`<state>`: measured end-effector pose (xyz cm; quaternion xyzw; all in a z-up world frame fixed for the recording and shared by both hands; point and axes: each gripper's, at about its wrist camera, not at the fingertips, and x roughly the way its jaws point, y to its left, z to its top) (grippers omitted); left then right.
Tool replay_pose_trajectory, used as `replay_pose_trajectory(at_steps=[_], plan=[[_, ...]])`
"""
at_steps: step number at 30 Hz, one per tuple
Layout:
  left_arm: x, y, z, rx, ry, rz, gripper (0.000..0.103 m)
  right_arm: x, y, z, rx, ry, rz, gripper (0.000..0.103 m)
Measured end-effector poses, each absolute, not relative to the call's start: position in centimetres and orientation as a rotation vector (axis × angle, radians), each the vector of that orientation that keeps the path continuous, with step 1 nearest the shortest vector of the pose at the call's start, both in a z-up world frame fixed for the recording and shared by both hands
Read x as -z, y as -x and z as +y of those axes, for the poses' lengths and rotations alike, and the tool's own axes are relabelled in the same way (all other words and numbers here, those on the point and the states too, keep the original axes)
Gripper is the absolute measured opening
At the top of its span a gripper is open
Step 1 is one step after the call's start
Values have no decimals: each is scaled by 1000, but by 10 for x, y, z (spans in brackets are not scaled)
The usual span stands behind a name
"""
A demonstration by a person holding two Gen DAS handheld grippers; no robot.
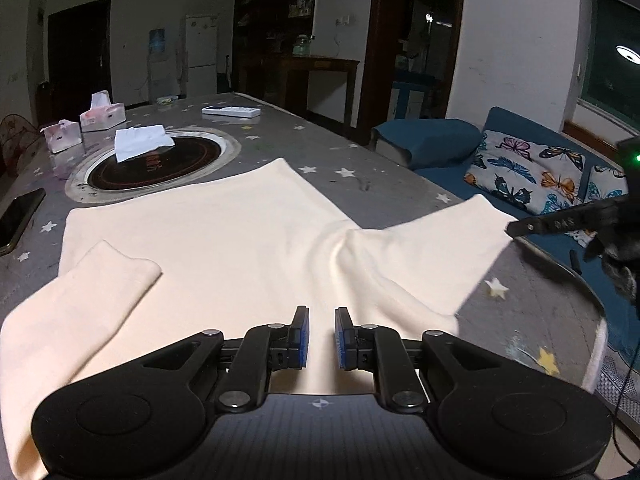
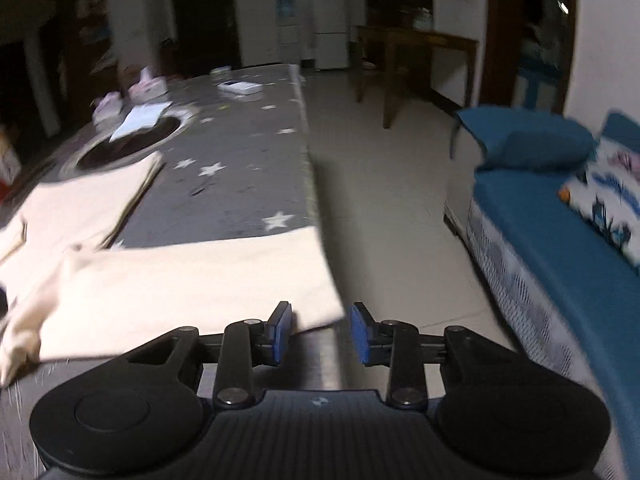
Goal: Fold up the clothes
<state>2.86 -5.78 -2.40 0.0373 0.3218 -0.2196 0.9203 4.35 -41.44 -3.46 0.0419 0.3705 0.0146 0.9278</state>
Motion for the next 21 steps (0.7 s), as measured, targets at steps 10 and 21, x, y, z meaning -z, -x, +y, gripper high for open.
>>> replay_pose_trajectory(at_steps=[10, 21], plan=[[32, -21, -65, 429, -77, 689, 24, 31, -41, -412, -45, -49, 708, 5], [35, -15, -71, 447, -106, 685, 35, 13, -51, -401, 35, 167, 628, 4]])
